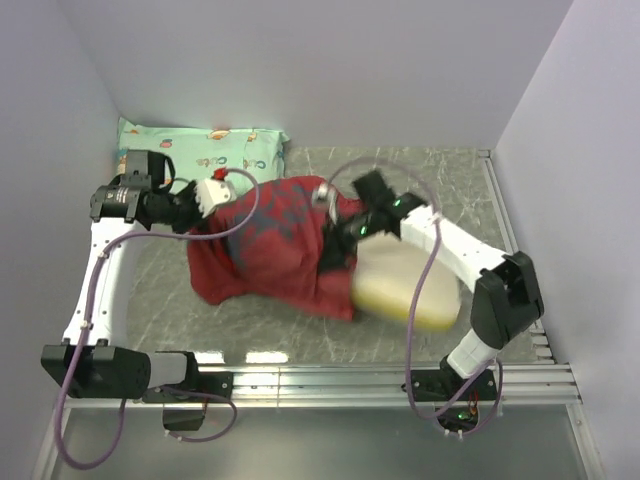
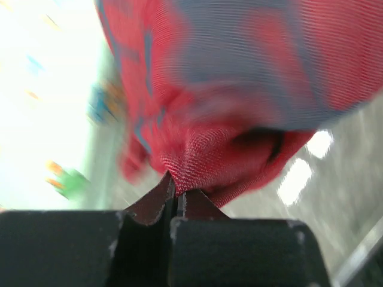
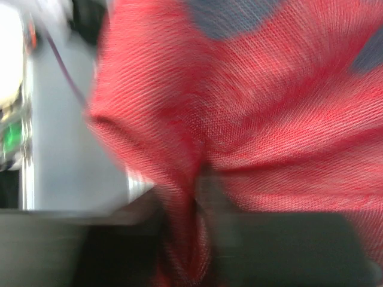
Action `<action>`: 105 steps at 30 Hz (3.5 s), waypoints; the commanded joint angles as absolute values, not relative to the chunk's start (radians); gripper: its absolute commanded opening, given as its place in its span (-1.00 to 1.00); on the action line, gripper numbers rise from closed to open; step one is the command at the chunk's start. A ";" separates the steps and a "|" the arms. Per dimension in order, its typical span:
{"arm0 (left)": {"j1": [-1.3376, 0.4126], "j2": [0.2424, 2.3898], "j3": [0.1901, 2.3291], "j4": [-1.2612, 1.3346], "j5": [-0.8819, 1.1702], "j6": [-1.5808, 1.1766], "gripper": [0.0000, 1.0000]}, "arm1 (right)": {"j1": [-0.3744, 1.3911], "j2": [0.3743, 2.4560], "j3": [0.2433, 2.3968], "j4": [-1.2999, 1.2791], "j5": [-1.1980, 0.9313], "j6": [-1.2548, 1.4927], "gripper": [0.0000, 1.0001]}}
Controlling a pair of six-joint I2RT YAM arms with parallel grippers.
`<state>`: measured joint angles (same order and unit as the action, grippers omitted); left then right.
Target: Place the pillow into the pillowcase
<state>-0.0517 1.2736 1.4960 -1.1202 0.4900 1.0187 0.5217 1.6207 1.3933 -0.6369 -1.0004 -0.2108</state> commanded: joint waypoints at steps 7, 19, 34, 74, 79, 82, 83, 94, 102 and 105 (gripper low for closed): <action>0.104 1.243 1.358 -1.197 0.624 0.990 0.62 | 0.324 1.467 1.334 -0.689 -0.963 -0.184 0.98; -0.524 1.687 1.595 -0.453 0.296 0.008 0.93 | -0.181 1.618 1.375 -0.802 -0.684 -0.227 0.98; -0.762 2.224 1.942 -0.350 0.236 -0.227 0.32 | -0.232 1.775 1.204 -0.899 -0.796 -0.333 0.35; -0.571 1.752 1.453 -0.589 0.431 -0.072 0.34 | -0.301 1.821 1.239 -1.122 -0.668 -0.457 0.90; -0.591 1.733 1.224 -0.520 0.442 -0.118 -0.09 | -0.193 1.942 1.308 -1.077 -0.836 -0.398 0.00; -0.600 1.833 1.305 -0.456 0.433 -0.121 -0.64 | -0.189 1.977 1.421 -1.016 -0.968 -0.295 -0.80; -0.601 1.906 1.356 -0.439 0.434 -0.130 -0.77 | -0.189 1.983 1.454 -0.993 -0.982 -0.222 -1.00; -0.738 2.284 2.187 -0.312 0.756 -0.317 -0.99 | -0.118 1.890 1.447 -0.709 -1.091 0.082 -1.00; -0.597 2.088 1.761 -0.245 0.710 -0.341 -0.71 | -0.328 1.861 1.538 -0.908 -0.944 -0.101 0.27; -0.560 1.967 1.682 -0.408 0.663 -0.200 0.02 | -0.385 1.882 1.591 -1.110 -0.820 -0.282 0.74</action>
<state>-0.6060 2.1357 1.7351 -0.3435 0.6777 -0.2974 -0.3267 1.8977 1.5188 -0.8612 -0.9169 -0.1146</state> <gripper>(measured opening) 0.427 0.845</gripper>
